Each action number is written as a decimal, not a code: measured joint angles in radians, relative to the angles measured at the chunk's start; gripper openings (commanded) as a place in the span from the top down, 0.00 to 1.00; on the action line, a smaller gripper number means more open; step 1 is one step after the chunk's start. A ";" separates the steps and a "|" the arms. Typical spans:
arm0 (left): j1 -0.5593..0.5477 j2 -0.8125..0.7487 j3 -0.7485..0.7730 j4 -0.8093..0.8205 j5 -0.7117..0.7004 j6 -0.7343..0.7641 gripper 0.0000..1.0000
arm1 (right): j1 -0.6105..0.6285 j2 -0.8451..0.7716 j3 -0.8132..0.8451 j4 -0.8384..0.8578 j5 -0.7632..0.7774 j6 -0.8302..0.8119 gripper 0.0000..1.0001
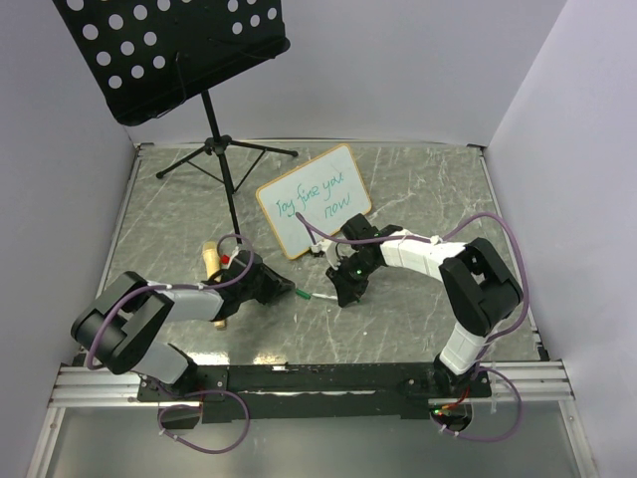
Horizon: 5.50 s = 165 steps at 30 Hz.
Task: Write a sentence on the whiteboard
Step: Insert the whiteboard marker without the cap into the pen cap.
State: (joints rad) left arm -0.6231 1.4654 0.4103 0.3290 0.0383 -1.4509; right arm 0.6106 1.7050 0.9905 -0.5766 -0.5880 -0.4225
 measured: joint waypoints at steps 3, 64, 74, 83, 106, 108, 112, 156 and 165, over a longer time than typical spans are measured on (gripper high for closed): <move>0.000 0.000 0.000 -0.001 0.000 -0.001 0.74 | 0.000 0.000 0.000 0.000 0.000 0.006 1.00; 0.000 0.045 -0.005 0.070 0.044 -0.002 0.77 | 0.013 0.014 0.036 -0.047 -0.030 0.002 1.00; 0.000 0.045 -0.005 0.071 0.045 -0.002 0.76 | 0.007 0.000 0.029 -0.054 -0.030 -0.003 1.00; 0.000 0.045 -0.007 0.075 0.045 -0.002 0.76 | 0.007 0.000 0.029 -0.064 -0.028 -0.006 1.00; 0.000 0.051 -0.012 0.092 0.058 -0.006 0.76 | 0.007 0.053 0.045 -0.070 -0.030 -0.005 1.00; 0.000 0.052 -0.012 0.093 0.060 -0.006 0.76 | 0.007 0.054 0.045 -0.070 -0.030 -0.005 1.00; 0.000 0.057 -0.012 0.100 0.067 -0.006 0.76 | 0.007 0.054 0.045 -0.069 -0.030 -0.002 1.00; 0.003 0.092 -0.024 0.174 0.082 -0.014 0.76 | -0.016 0.046 0.045 -0.072 -0.029 -0.002 1.00; 0.003 0.097 -0.025 0.183 0.087 -0.014 0.76 | -0.023 0.043 0.042 -0.071 -0.030 -0.002 1.00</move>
State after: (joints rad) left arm -0.6205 1.5623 0.3855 0.5125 0.1249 -1.4651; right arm 0.5880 1.7481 1.0321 -0.6479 -0.6182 -0.4248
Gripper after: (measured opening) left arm 0.236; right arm 0.176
